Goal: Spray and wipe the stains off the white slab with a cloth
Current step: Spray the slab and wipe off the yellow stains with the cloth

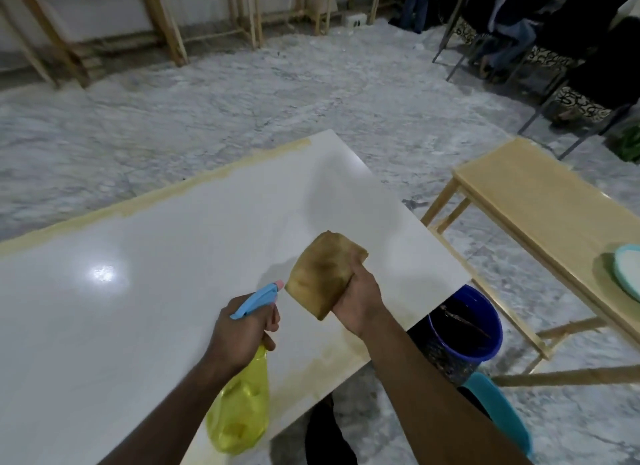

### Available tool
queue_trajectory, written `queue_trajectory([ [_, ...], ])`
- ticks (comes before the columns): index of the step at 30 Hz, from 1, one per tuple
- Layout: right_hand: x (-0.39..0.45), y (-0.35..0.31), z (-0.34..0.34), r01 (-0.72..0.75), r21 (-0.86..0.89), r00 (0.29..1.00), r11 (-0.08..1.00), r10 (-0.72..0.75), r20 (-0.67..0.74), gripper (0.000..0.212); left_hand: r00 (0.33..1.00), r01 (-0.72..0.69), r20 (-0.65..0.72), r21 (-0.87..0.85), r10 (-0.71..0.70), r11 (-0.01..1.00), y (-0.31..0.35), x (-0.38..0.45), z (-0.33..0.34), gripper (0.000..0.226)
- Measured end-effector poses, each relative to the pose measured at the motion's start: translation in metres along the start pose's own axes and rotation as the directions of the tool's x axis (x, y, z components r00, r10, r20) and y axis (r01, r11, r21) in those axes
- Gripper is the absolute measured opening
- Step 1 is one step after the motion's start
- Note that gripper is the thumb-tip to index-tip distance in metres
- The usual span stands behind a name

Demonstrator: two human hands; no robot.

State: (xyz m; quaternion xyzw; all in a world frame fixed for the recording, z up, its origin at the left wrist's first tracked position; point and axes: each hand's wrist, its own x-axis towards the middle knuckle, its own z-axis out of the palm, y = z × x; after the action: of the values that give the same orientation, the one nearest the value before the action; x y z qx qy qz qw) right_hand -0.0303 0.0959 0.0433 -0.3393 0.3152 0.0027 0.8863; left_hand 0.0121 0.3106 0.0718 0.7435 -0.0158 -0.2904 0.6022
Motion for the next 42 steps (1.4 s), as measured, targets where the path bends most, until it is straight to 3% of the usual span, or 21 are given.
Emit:
queue_trajectory([
  [3,0.017,0.005,0.014,-0.011,-0.035,0.999,0.999,0.012,0.034,0.062,1.0,0.011,-0.01,-0.031,-0.011,0.999,0.009,0.011,-0.013,0.036],
  [6,0.037,0.007,0.025,-0.027,-0.081,0.998,0.996,0.032,0.06,0.064,0.999,0.005,-0.044,-0.047,-0.007,0.999,0.014,0.026,-0.023,0.03],
  [9,0.062,0.005,0.036,-0.048,-0.145,0.996,0.988,0.059,0.073,0.063,0.995,-0.006,-0.102,-0.025,0.004,1.0,0.017,0.044,-0.032,0.047],
  [13,0.093,-0.006,0.056,-0.042,-0.187,0.992,0.981,0.063,0.109,0.075,0.994,-0.007,-0.111,0.035,0.01,0.999,0.022,0.077,-0.043,0.032],
  [16,0.117,-0.016,0.064,-0.049,-0.165,0.991,0.985,0.069,0.119,0.081,0.994,0.003,-0.11,0.047,0.002,0.999,0.029,0.102,-0.047,0.033],
  [21,0.168,-0.039,0.067,-0.113,-0.093,0.992,0.989,0.118,0.05,0.065,0.989,-0.017,-0.147,0.053,0.025,0.998,0.04,0.146,-0.046,0.028],
  [28,0.238,-0.076,0.063,-0.115,-0.134,0.993,0.984,0.119,0.026,0.062,0.997,0.004,-0.083,0.005,-0.004,1.0,0.053,0.212,-0.035,0.032],
  [36,0.333,-0.168,0.051,0.011,-0.337,0.976,0.941,-0.084,-0.201,0.021,0.998,-0.002,-0.06,-0.138,-0.007,0.99,0.083,0.271,-0.033,0.038],
  [39,0.382,-0.213,0.057,0.099,-0.588,0.918,0.803,-0.302,-0.257,0.028,0.998,-0.032,-0.062,-0.17,0.022,0.985,0.089,0.288,-0.038,0.044],
  [42,0.427,-0.245,0.069,0.079,-0.874,0.856,0.48,-0.482,-0.187,0.06,0.993,-0.07,-0.108,-0.156,0.053,0.985,0.09,0.305,-0.045,0.025],
])
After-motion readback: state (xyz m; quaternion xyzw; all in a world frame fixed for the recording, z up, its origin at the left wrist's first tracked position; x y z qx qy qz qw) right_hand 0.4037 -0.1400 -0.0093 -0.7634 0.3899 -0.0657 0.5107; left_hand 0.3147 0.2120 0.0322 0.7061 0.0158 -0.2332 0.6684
